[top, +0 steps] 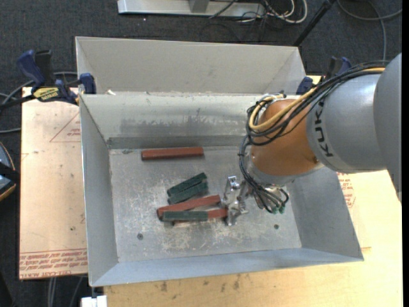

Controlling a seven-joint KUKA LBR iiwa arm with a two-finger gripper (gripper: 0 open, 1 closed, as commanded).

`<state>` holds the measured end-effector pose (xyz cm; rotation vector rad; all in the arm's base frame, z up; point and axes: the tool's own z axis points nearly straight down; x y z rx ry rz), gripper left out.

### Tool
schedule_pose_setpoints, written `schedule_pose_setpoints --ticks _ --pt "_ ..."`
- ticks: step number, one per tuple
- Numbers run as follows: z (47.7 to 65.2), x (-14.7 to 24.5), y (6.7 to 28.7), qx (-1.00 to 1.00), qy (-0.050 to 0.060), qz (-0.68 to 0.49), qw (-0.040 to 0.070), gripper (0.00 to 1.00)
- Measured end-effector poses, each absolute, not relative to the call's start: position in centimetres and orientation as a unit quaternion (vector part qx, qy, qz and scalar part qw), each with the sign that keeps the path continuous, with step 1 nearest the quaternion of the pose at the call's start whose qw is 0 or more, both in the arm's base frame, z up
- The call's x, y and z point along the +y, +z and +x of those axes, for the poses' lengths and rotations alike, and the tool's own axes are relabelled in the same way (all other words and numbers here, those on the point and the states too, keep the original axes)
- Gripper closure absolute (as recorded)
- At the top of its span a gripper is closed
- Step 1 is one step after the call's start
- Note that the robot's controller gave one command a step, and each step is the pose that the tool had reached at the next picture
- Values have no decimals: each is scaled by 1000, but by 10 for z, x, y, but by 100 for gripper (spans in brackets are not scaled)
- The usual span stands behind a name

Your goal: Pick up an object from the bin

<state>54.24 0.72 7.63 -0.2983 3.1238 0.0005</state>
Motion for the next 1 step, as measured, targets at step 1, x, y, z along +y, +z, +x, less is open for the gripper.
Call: schedule_pose_setpoints --ticks 1 --pt "552 29 255 997 0 -71 5 100"
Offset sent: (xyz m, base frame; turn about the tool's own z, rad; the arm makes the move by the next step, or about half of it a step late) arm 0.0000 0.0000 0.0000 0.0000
